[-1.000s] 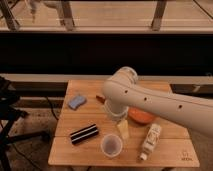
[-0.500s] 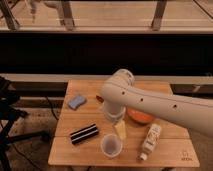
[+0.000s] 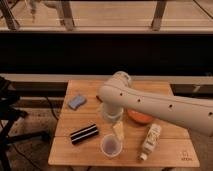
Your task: Push the eraser across the table
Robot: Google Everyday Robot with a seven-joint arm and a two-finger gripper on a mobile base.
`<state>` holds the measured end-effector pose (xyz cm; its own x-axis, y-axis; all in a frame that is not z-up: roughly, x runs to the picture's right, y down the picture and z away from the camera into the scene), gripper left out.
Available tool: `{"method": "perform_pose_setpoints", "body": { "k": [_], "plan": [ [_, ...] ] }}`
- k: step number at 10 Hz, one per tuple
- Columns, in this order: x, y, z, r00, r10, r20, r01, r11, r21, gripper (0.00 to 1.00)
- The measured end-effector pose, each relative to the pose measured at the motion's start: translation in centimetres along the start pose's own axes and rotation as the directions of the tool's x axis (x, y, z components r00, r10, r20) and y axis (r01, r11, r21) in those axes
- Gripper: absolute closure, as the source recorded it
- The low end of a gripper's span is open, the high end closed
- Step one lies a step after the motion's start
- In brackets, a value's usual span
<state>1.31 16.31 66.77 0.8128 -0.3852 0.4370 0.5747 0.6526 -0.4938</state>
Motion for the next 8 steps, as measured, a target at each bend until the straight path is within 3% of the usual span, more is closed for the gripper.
{"method": "perform_pose_setpoints", "body": {
  "k": [5, 8],
  "plan": [
    [-0.5, -0.9, 1.1, 1.000, -0.026, 0.016, 0.026, 1.000, -0.001, 0.10],
    [-0.4, -1.3, 1.9, 0.999, -0.041, 0.022, 0.041, 0.999, 0.001, 0.34]
  ]
}}
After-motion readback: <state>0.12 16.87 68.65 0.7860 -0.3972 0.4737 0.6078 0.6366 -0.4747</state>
